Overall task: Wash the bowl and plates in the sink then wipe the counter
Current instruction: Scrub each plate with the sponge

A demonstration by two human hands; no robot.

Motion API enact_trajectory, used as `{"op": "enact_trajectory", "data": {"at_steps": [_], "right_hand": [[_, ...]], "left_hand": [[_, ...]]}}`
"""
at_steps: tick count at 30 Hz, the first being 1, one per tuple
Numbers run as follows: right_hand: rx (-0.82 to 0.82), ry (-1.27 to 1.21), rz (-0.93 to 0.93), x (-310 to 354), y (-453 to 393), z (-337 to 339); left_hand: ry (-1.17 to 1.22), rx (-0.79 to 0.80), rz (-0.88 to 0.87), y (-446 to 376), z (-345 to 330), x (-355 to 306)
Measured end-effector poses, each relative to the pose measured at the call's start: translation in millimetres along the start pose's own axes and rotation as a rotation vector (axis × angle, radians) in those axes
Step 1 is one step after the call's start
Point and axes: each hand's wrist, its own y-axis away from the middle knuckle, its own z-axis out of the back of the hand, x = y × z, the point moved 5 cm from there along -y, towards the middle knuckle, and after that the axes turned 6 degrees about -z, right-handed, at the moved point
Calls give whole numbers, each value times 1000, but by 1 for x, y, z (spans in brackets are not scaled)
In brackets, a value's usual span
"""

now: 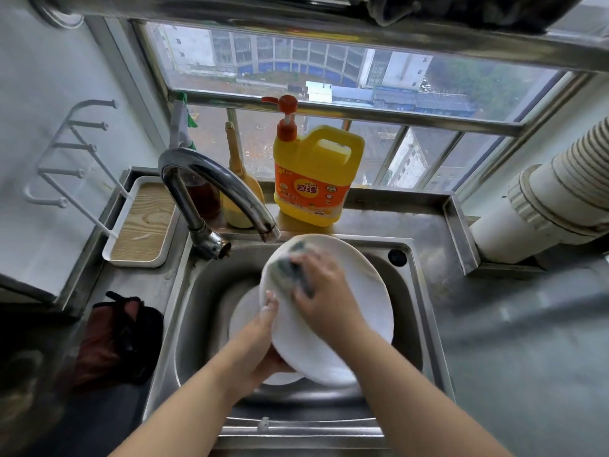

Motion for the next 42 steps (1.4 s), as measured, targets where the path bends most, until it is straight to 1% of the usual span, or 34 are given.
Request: {"op": "enact_trajectory", "data": {"at_steps": [2, 4, 5, 7, 9, 10, 13, 15, 18, 20, 22, 24, 26, 28, 30, 33, 34, 35, 37, 38, 40, 42], "right_hand": [[134, 1, 78, 7, 24, -15], [200, -17, 83, -3, 35, -15], [191, -17, 87, -4, 33, -13], [101, 14, 82, -5, 16, -7], [11, 64, 25, -10, -8, 6], [-6, 116, -13, -19, -18, 12], [14, 298, -145, -56, -19, 32], [72, 325, -233, -74, 6, 39], [136, 269, -301, -77, 58, 25], [132, 155, -259, -59, 79, 9], [160, 52, -181, -37, 88, -5], [195, 27, -128, -23, 88, -6], [151, 122, -1, -26, 83, 6], [77, 254, 31, -49, 77, 25], [19, 312, -57, -75, 70, 47], [-30, 292, -199, -92, 67, 77], [-18, 313, -227, -93, 67, 84], [32, 361, -228, -92, 68, 85], [228, 469, -160, -85, 72, 73], [325, 468, -135, -80, 74, 64], [433, 386, -134, -67, 76, 48], [442, 206, -200, -60, 74, 40]], "left_hand": [[44, 13, -39, -1, 9, -4], [4, 27, -27, 0, 16, -1], [-23, 45, -15, 1, 16, 3], [-33, 55, 2, 2, 12, 7], [-5, 32, 14, 1, 9, 5], [14, 20, 8, 1, 10, 3], [104, -22, -63, -2, 18, -8], [137, -59, -91, -4, 24, -11], [164, -134, -110, -7, 28, -7], [182, -173, -117, -9, 24, -3], [195, -155, -120, -12, 18, 0], [200, -143, -122, -14, 15, -2], [206, -165, -108, -15, 17, -7], [185, -190, -83, -15, 22, -12], [174, -200, -64, -14, 29, -16], [239, -205, -17, -11, 40, -16], [261, -210, -8, -10, 41, -16], [268, -212, -7, -9, 43, -16], [245, -200, -11, -7, 45, -17], [227, -195, -2, -7, 46, -17], [168, -184, 30, -5, 47, -18], [66, -170, 31, -2, 49, -22]]}}
